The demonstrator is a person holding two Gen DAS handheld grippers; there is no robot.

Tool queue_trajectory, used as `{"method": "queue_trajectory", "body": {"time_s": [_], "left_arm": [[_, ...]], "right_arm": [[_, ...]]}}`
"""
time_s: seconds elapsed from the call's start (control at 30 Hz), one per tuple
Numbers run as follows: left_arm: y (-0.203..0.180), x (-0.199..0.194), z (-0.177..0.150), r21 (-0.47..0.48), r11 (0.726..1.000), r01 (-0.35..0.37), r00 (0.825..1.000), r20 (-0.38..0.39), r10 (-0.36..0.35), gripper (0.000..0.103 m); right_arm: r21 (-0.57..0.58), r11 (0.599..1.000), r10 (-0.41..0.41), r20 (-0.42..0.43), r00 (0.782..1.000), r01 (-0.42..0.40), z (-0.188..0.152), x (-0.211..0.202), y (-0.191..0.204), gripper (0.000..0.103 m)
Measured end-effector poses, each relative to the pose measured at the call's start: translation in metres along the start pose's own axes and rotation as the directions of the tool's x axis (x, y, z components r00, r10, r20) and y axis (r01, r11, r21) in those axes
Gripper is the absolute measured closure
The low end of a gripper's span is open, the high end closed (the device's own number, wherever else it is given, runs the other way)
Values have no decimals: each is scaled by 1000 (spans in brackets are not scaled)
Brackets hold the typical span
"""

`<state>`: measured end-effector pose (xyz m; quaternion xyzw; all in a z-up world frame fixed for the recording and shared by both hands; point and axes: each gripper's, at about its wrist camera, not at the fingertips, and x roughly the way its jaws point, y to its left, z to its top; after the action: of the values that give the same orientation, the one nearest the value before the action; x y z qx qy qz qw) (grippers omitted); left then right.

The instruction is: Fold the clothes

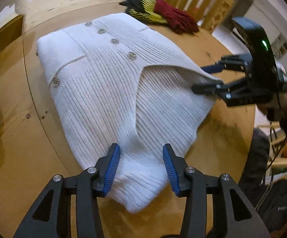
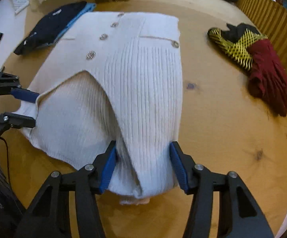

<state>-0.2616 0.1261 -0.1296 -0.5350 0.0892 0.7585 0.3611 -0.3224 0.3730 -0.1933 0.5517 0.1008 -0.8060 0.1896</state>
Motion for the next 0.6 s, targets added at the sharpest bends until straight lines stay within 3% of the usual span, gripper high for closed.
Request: {"method": "queue_trajectory", "body": {"time_s": [0.1,0.2,0.33,0.47,0.6], "left_arm": [[8,-30,-9,-35,999,16,997,81,-13,54],[22,-47,-29,-73,996,-55,993,102,62,53],[18,-39,-56,-28,991,-127,990,59,129,54],[-4,-28,-63,107,976,-191,981,37,188,54],[-16,-26,-55,146,971,-189,982,27,187,54]], "right_arm": [[54,997,51,81,995,-56,5,-28,1,51],[26,994,105,127,986,-109,9,-43,20,51],[-46,987,160,85,983,-157,12,-33,57,52],[-33,974,226,30,974,-225,16,-17,75,59],[-66,984,167,-24,986,-168,17,-5,86,66]]}}
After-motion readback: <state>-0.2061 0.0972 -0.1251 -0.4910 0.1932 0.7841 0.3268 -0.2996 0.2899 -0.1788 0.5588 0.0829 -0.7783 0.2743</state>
